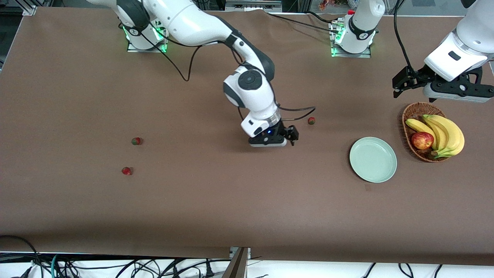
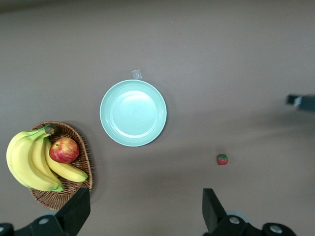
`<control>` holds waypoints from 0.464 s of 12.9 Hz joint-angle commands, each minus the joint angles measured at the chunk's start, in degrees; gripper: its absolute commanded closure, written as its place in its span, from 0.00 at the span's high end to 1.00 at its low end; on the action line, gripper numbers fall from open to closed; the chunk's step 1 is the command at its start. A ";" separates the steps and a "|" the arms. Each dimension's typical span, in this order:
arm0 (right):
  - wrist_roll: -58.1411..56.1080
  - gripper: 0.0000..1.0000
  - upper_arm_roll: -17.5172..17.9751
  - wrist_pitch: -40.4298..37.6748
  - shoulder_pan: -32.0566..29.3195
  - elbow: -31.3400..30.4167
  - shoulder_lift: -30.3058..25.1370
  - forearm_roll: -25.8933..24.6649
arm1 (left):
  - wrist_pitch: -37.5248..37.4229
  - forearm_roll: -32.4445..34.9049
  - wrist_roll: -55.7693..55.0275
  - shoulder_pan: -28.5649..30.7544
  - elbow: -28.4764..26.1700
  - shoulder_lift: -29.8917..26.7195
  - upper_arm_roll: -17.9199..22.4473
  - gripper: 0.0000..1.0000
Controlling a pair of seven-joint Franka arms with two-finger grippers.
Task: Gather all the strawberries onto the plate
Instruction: 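Set the strawberry on the table middle and open the right gripper, then move the right gripper to another strawberry while the left gripper reaches the first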
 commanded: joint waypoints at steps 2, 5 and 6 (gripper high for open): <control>-14.18 1.00 1.00 -10.56 -8.23 -1.50 -3.70 0.79 | -0.72 0.38 1.12 -0.43 1.53 1.06 0.41 1.00; -21.50 1.00 0.74 -17.51 -15.18 -1.58 -3.88 0.61 | -2.11 0.21 0.94 -0.61 1.44 4.47 0.32 1.00; -23.78 1.00 0.65 -19.79 -17.20 -1.59 -3.88 0.18 | -4.04 0.12 0.94 -1.39 1.44 5.36 0.23 1.00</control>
